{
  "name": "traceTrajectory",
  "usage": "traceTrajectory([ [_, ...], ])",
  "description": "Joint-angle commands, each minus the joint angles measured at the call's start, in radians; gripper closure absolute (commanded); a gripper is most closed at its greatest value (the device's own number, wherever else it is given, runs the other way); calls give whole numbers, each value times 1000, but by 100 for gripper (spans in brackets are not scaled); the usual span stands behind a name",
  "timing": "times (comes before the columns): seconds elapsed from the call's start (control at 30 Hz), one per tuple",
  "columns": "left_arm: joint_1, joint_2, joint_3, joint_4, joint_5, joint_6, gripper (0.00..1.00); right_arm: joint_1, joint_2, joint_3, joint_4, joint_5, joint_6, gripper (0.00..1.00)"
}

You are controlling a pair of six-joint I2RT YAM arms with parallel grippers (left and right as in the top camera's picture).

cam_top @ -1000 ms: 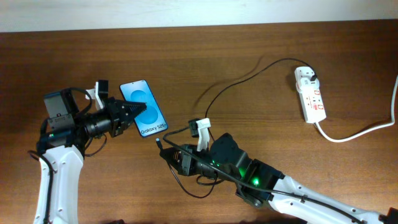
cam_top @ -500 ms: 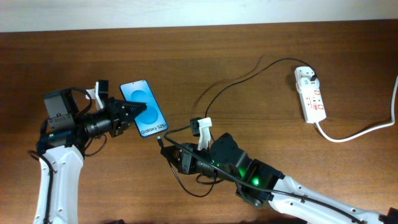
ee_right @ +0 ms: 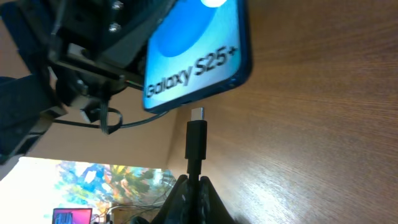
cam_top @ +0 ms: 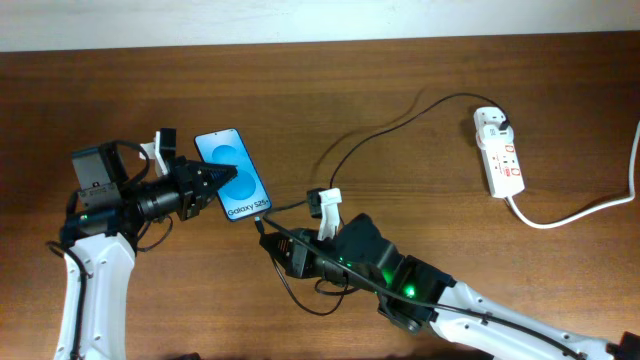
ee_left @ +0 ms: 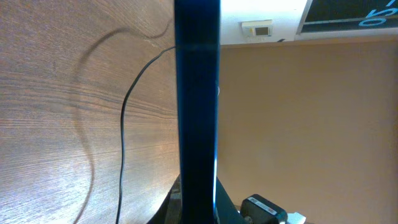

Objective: Plug charger to phone and switch on socket
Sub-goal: 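Raise the cable plug under the phone's bottom port with the right gripper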

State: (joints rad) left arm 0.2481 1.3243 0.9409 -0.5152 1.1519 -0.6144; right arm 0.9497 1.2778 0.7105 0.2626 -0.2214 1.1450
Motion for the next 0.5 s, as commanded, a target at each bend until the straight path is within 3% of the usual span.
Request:
traceTrajectory([
  [0.0, -3, -4, 21, 6, 40, 1, 100, 6, 35, 9, 40, -5, -3, 96],
  [0.47, -3, -4, 21, 7, 33, 1, 100, 6, -21, 9, 4, -35, -57, 96],
])
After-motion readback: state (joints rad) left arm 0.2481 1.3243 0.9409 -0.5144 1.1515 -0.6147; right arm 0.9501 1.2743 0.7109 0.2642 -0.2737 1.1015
